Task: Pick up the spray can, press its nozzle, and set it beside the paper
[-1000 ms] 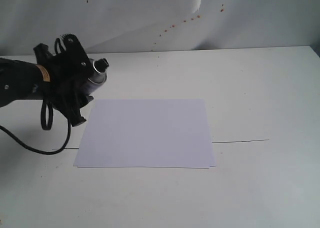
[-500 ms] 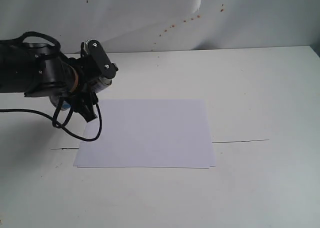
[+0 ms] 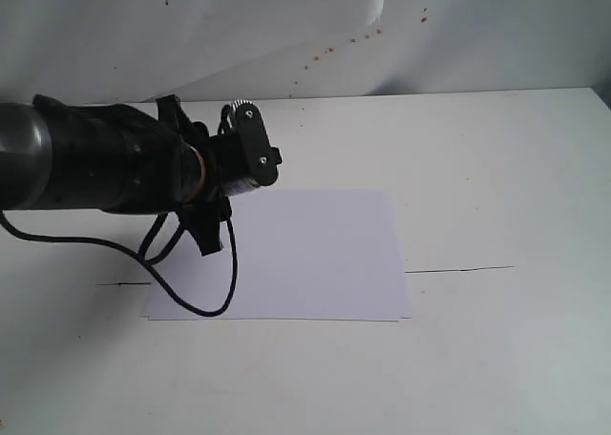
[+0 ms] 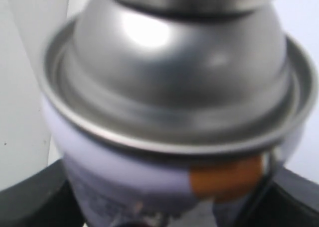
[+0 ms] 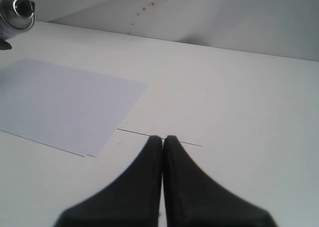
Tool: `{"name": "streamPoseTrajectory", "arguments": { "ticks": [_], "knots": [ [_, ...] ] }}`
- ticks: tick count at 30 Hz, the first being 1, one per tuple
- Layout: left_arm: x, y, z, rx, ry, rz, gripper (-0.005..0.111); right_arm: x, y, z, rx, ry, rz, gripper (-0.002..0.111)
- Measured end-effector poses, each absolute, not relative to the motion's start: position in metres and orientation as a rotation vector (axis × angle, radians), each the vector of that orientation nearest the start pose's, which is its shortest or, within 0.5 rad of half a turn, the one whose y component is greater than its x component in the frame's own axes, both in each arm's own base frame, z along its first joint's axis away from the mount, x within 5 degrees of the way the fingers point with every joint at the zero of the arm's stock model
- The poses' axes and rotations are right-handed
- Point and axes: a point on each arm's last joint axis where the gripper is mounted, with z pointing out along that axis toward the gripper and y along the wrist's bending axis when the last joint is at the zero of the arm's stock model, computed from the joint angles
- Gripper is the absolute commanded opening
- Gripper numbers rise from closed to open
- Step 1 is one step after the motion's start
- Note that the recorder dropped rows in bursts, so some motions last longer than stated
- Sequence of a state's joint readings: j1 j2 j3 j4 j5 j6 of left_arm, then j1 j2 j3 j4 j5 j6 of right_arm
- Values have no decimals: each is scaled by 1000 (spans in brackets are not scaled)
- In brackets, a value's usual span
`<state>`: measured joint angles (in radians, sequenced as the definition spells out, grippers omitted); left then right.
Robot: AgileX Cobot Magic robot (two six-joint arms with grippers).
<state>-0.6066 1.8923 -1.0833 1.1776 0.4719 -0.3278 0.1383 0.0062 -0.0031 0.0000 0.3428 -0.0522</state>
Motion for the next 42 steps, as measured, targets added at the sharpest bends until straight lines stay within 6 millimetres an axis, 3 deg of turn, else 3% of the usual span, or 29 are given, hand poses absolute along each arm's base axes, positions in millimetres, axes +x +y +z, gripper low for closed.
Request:
{"name": "streamPoseTrajectory", "arguments": {
  "ticks": [8, 27, 36, 42],
  "knots": [
    [332, -187, 143, 1464, 2023, 791, 0, 53, 7, 183, -174, 1822, 61, 0],
    [328, -193, 145, 1366, 2043, 813, 0, 53, 7, 183, -174, 1822, 61, 0],
    [327, -193, 167, 1319, 2010, 777, 0, 53, 7, 183, -174, 1822, 61, 0],
    [326, -193, 166, 1308, 2025, 755, 0, 53, 7, 183, -174, 1822, 61, 0]
  ]
}}
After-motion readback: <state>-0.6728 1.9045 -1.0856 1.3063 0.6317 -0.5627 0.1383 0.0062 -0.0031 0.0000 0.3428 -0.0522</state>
